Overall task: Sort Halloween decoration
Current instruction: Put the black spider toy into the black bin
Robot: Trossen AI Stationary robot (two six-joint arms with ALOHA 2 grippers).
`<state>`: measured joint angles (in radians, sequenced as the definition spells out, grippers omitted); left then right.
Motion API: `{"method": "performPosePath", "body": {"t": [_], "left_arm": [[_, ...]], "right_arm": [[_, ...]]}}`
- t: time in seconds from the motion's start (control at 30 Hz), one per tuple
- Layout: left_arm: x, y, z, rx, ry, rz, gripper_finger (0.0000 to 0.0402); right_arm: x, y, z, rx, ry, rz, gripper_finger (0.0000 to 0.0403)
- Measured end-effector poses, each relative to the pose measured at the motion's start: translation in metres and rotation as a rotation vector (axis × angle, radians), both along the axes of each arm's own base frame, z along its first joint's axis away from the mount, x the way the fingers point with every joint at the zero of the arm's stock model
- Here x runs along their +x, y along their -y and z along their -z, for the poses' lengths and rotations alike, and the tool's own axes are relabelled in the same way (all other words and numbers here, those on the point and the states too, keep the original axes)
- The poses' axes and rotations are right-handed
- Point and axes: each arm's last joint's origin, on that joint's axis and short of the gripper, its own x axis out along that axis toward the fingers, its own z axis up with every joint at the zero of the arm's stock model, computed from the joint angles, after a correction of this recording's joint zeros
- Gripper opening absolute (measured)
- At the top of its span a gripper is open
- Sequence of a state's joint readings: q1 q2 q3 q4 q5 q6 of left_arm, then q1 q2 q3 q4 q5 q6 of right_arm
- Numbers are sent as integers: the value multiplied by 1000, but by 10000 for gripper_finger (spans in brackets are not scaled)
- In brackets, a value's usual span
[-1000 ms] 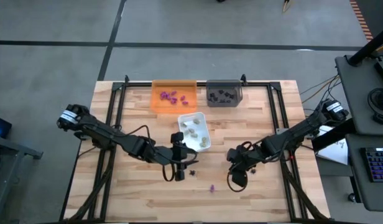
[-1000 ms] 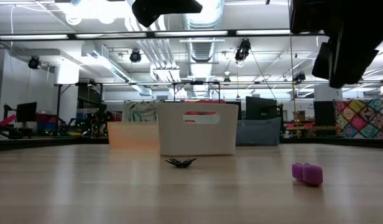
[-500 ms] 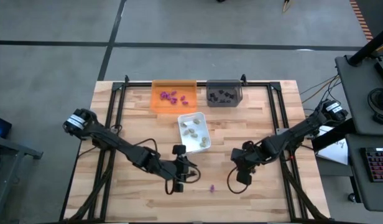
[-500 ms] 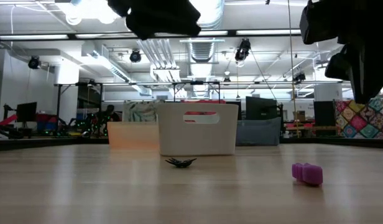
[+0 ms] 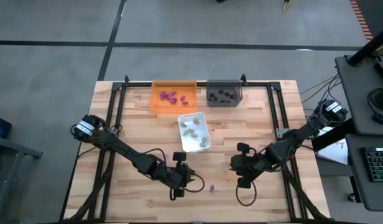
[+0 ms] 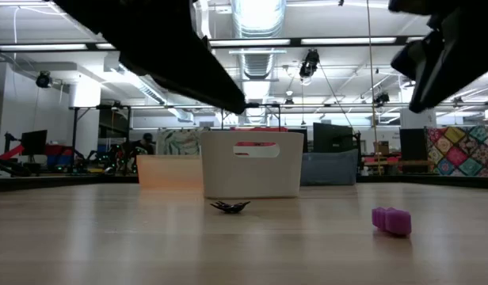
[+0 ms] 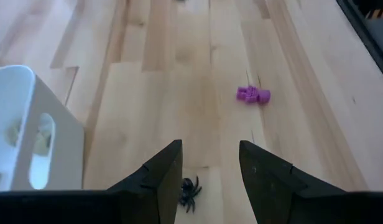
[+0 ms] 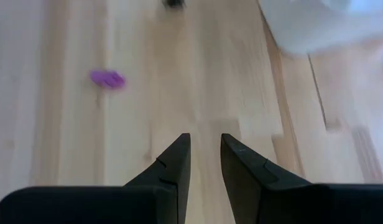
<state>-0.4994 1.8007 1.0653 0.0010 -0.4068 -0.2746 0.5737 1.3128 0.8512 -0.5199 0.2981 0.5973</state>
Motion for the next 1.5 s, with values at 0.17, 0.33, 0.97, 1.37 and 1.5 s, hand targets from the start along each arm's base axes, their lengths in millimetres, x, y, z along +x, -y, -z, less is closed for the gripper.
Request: {"method": "performPosePath", "body": {"t": [0.17,0.33,0.97,1.37,1.5], "left_arm": [[2,4,16,13,-35,-1,141],[4,6,32,8,-69,-21,141],[-6,-1,62,64,-130,-46,141],[-6,-2,67,87,-107,-56,141],[-3,-1,77,101,-100,-61,141]], "right_arm": [[8,-7,-1,-39,162,-111,77],[15,-12,0,-42,353,-210,77],[25,-12,15,-94,384,-224,77],[25,-12,15,-94,386,-223,77],[25,-12,15,-94,386,-223,77]]}}
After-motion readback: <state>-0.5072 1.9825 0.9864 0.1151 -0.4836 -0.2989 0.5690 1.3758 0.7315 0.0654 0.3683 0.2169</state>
